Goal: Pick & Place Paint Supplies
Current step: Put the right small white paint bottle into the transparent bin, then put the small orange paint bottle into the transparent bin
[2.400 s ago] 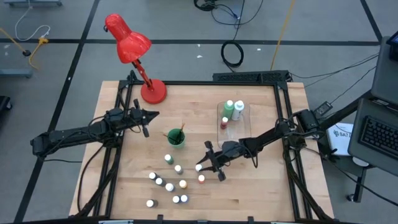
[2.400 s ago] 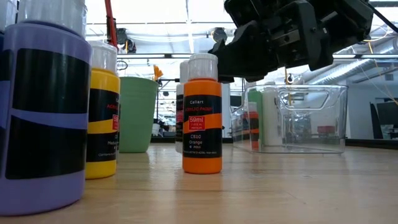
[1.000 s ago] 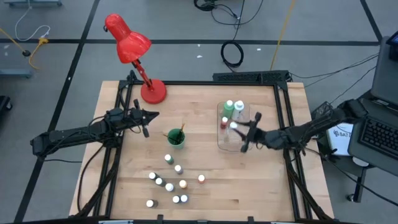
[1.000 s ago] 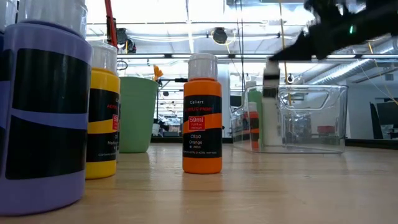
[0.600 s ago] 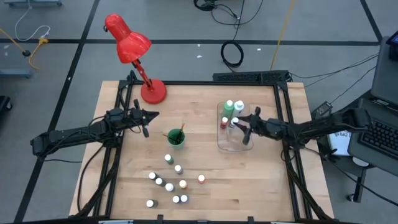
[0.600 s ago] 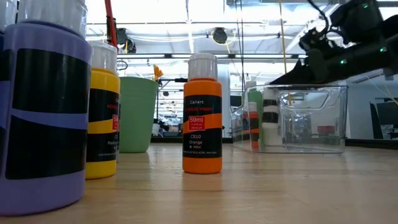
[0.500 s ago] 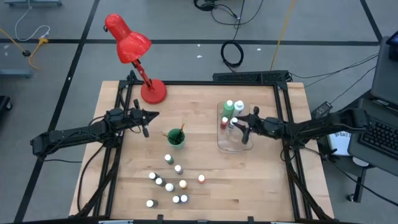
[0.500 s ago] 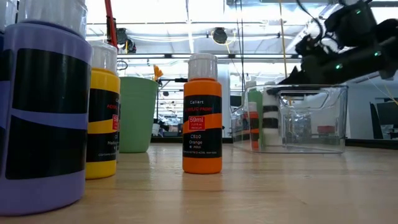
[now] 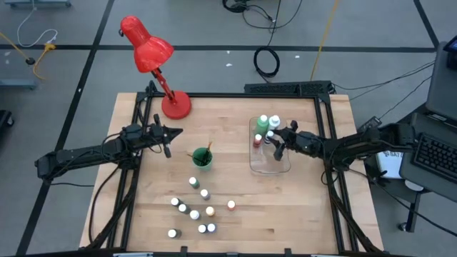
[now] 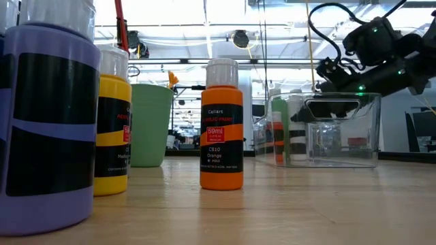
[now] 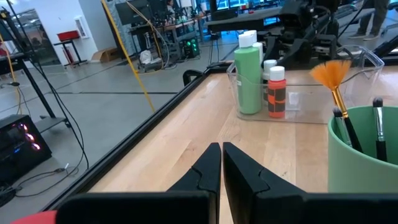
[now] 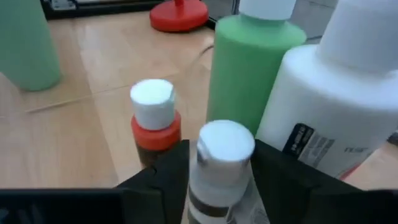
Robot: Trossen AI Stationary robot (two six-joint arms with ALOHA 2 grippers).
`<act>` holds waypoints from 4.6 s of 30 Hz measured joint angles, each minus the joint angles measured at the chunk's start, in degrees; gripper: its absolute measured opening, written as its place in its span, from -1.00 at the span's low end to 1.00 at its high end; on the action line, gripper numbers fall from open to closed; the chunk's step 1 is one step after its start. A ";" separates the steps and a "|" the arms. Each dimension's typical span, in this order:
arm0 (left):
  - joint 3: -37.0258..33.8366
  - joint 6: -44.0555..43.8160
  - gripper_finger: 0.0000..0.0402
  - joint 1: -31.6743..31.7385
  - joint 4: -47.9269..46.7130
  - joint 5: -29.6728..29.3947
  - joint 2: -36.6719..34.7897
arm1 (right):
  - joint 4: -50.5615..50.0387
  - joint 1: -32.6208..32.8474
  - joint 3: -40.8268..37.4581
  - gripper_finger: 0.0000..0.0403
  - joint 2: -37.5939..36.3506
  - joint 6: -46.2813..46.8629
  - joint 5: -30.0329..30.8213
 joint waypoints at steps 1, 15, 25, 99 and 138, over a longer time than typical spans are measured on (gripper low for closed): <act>0.00 0.00 -0.89 0.00 -0.01 -0.01 0.00 | 0.69 0.04 0.00 -0.14 0.00 0.31 -0.13; 0.00 0.11 -0.89 -0.01 -0.03 0.03 0.00 | 20.05 4.46 3.88 0.26 -0.59 -6.75 -19.53; 0.00 0.02 -0.89 0.01 0.14 0.01 -0.02 | -2.95 23.82 33.60 0.26 22.19 -9.82 -21.72; 0.00 0.32 -0.89 0.01 -0.49 -0.01 0.01 | -9.77 25.45 41.05 0.26 33.59 -9.16 -22.13; 0.00 0.35 -0.89 0.00 -0.47 -0.01 0.00 | -9.86 25.45 41.05 0.26 33.57 -9.18 -22.16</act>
